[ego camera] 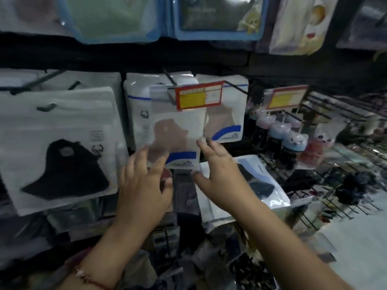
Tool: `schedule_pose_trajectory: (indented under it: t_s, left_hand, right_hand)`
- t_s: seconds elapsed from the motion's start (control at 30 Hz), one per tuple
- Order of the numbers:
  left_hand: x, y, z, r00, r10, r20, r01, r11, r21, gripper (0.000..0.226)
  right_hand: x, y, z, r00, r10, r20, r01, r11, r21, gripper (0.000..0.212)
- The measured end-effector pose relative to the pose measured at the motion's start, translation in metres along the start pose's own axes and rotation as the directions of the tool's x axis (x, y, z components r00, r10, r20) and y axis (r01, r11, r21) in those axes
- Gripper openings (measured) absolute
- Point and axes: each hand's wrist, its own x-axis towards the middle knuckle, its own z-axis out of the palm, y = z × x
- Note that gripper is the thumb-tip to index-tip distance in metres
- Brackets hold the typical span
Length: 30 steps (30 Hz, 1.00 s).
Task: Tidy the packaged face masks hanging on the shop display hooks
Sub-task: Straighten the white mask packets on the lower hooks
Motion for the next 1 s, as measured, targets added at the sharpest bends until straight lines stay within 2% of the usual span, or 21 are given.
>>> schedule_pose_trajectory:
  t_s: [0.13, 0.37, 0.47, 0.6, 0.87, 1.0]
  left_hand:
    - [0.011, 0.015, 0.007, 1.000, -0.021, 0.012, 0.021, 1.000, -0.013, 0.061]
    - [0.017, 0.009, 0.003, 0.998, -0.055, 0.003, 0.055, 0.998, -0.041, 0.058]
    - [0.017, 0.003, -0.002, 0.998, -0.047, 0.030, 0.049, 0.995, -0.084, 0.059]
    - [0.020, -0.007, -0.010, 0.995, -0.042, 0.090, 0.053, 0.992, -0.118, 0.062]
    - [0.022, -0.028, -0.023, 0.989, -0.006, 0.147, 0.032, 0.984, -0.173, 0.063]
    - [0.019, -0.038, -0.027, 0.987, 0.008, 0.158, 0.027, 0.976, -0.218, 0.061]
  right_hand:
    - [0.006, 0.011, -0.002, 1.000, -0.025, 0.015, 0.024, 0.997, 0.067, 0.077]
    - [0.024, 0.020, 0.011, 0.997, 0.072, -0.014, -0.062, 0.925, 0.375, 0.072]
    - [0.042, 0.014, 0.014, 0.983, 0.180, -0.045, -0.133, 0.851, 0.509, 0.053]
    - [0.057, 0.003, 0.022, 0.971, 0.223, -0.091, -0.118, 0.772, 0.624, 0.037]
    - [0.059, -0.007, 0.037, 0.920, 0.326, -0.216, -0.102, 0.734, 0.671, 0.014]
    - [0.056, -0.003, 0.037, 0.917, 0.348, -0.192, -0.090, 0.652, 0.753, 0.005]
